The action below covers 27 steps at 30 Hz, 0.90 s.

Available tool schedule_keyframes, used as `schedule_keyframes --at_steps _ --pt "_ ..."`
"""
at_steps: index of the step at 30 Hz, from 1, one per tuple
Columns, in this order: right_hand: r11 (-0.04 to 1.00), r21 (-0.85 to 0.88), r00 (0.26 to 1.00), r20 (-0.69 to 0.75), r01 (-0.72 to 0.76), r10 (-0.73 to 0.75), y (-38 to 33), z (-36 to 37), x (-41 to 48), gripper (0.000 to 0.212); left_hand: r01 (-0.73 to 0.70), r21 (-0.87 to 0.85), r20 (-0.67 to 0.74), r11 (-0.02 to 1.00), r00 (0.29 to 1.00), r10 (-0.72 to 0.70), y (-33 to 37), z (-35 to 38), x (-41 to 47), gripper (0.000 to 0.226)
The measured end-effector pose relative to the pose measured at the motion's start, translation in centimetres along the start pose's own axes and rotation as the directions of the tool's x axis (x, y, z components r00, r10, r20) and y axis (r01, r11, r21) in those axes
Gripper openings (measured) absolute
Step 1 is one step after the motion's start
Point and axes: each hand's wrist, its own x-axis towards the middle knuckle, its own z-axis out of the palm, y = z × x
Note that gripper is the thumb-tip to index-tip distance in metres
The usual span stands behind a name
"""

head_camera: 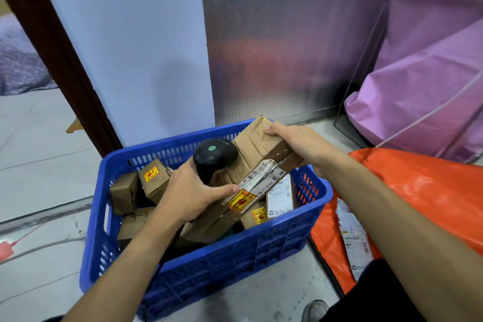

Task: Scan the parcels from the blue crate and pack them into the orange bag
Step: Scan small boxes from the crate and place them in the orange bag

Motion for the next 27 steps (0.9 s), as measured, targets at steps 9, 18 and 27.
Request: schedule_keyframes --at_steps 9,18,27 --pt "0.997 -0.045 0.998 -0.004 0.06 -0.06 -0.7 1.9 -0.6 0.049 -0.054 -0.248 -0.021 0.967 0.998 0.051 -1.4 0.2 0.2 0.118" --pt "0.993 -0.037 0.993 0.026 0.113 -0.112 -1.8 3.6 -0.3 0.049 -0.102 -0.206 -0.182 0.973 0.981 0.064 -1.8 1.6 0.2 0.091" --pt "0.976 -0.012 0.976 0.024 0.219 -0.219 -2.1 5.1 0.2 0.051 -0.077 -0.285 -0.207 0.955 0.978 0.017 -0.8 0.1 1.3 0.095"
